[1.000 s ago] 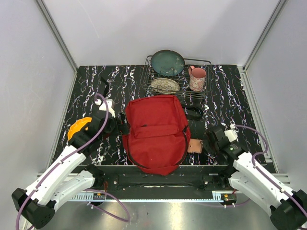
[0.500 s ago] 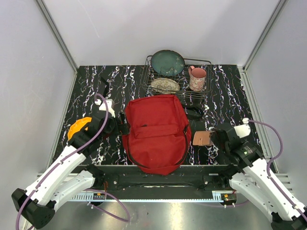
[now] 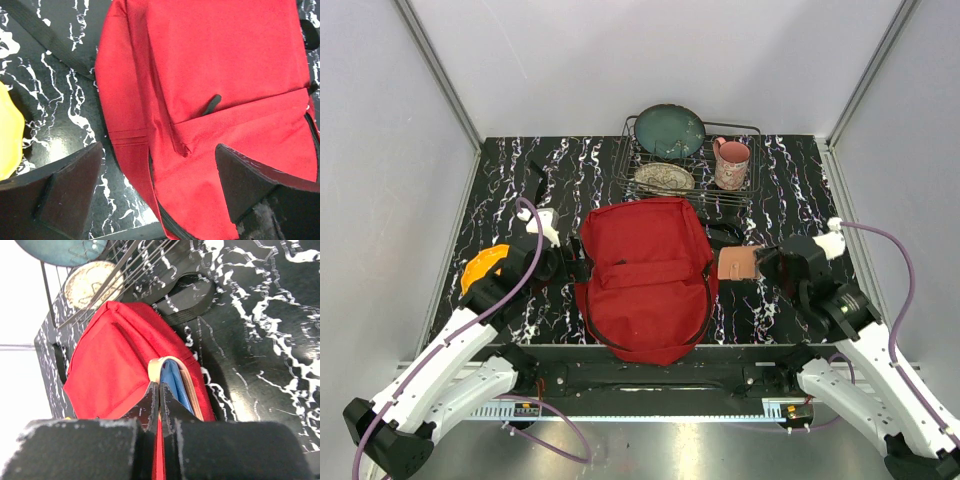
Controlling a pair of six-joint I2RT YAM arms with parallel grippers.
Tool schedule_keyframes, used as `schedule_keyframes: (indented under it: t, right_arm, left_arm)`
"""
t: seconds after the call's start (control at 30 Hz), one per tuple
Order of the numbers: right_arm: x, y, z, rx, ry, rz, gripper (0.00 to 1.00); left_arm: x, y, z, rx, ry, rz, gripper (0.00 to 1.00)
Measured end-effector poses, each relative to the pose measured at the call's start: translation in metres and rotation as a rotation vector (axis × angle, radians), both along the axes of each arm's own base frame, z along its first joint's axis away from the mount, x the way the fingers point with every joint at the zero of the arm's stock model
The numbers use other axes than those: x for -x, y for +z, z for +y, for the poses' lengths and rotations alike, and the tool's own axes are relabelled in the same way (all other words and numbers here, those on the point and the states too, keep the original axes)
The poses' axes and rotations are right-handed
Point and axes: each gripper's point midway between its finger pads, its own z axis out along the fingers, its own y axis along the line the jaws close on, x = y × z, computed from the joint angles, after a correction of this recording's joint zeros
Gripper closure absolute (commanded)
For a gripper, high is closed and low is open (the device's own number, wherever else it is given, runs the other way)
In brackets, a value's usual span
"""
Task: Pack the student bag
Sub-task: Pick up the personal item from the center of the board.
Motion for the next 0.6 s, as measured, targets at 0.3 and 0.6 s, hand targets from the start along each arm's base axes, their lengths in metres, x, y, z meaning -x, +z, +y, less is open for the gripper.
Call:
schedule_keyframes:
  t: [0.3,0.6]
  right_arm:
    - [-0.029,0.003,0.054,-0.032,0.206,0.003,1.00]
    - [-0.037,0.016,0.085,-0.102,0.331,-0.040,1.00]
  left_arm:
    - [0.003,0.019,-0.019,0.113,-0.091,-0.073,0.01]
    - [0.006,0.034,-0.041,0.243,-0.188,-0.103,0.01]
